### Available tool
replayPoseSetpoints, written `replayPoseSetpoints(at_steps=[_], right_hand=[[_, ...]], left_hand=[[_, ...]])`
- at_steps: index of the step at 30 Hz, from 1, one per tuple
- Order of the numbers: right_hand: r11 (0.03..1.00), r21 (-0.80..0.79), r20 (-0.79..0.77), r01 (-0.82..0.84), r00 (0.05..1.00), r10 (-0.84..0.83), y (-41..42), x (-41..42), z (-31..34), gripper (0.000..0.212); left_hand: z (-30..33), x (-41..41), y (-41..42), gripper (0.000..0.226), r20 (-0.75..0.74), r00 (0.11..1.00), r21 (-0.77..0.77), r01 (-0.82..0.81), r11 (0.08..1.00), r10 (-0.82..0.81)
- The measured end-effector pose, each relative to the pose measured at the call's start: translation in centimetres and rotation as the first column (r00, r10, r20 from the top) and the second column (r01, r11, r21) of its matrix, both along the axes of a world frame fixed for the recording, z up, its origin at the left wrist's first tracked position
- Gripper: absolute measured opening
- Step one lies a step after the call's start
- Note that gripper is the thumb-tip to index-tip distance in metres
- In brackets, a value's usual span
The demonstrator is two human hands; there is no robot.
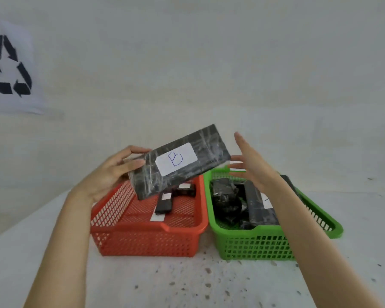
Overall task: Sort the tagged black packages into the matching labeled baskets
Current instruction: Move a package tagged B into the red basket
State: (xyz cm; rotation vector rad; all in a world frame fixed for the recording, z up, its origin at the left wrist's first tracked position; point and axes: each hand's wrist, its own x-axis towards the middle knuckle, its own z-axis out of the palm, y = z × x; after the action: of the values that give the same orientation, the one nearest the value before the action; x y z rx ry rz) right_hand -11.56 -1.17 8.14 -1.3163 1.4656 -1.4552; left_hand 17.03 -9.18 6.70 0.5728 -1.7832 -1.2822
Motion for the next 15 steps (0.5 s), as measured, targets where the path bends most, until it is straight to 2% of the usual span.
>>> replayPoseSetpoints(at_steps=[1, 3, 5, 9, 11, 13, 14, 15], right_hand=[[0.995, 0.053, 0.012, -0.090, 0.996, 0.089, -0.3, 1.0, 0.4, 0.061], [0.959, 0.114, 0.170, -0.259, 0.956, 0.238, -1.1, 2.7, 0.6, 0.058], [0.935, 0.110, 0.300, -0.337, 0.908, 0.292, -1.7, 4.0, 0.7, 0.053], [0.897, 0.061, 0.346, -0.437, 0.853, 0.391, -2.1, 5.7, 0.3, 0.052], [0.910, 0.052, 0.392, -0.412, 0.846, 0.361, -2.3, 6.3, -0.2, 0.035], [0.941, 0.033, 0.521, -0.336, 0.810, 0.270, -2.8, 7.7, -0.6, 0.018], [0.959, 0.007, 0.622, -0.284, 0.752, 0.218, -3.2, 8.6, -1.0, 0.011], [0.970, -0.026, 0.721, -0.241, 0.668, 0.186, -3.6, 9.7, -1.3, 0.008]], left_hand=[[0.3, 0.6, -0.3, 0.025, 0.005, 1.000, -0.005, -0.012, 1.000, 0.012], [0.5, 1.3, -0.9, 0.023, 0.036, 0.998, -0.004, -0.053, 0.999, 0.053], [0.7, 1.7, -1.5, 0.023, 0.031, 0.990, 0.015, -0.136, 0.991, 0.136], [1.3, 2.5, -2.5, 0.043, 0.009, 0.931, -0.004, -0.364, 0.932, 0.364], [1.3, 2.3, -3.2, 0.068, 0.025, 0.830, -0.015, -0.557, 0.830, 0.557], [1.0, 1.9, -3.3, 0.080, -0.064, 0.624, 0.043, -0.778, 0.626, 0.779], [0.8, 1.5, -3.1, 0.078, -0.120, 0.532, 0.085, -0.835, 0.543, 0.838], [0.4, 1.0, -2.8, 0.077, -0.143, 0.500, 0.130, -0.846, 0.517, 0.854]])
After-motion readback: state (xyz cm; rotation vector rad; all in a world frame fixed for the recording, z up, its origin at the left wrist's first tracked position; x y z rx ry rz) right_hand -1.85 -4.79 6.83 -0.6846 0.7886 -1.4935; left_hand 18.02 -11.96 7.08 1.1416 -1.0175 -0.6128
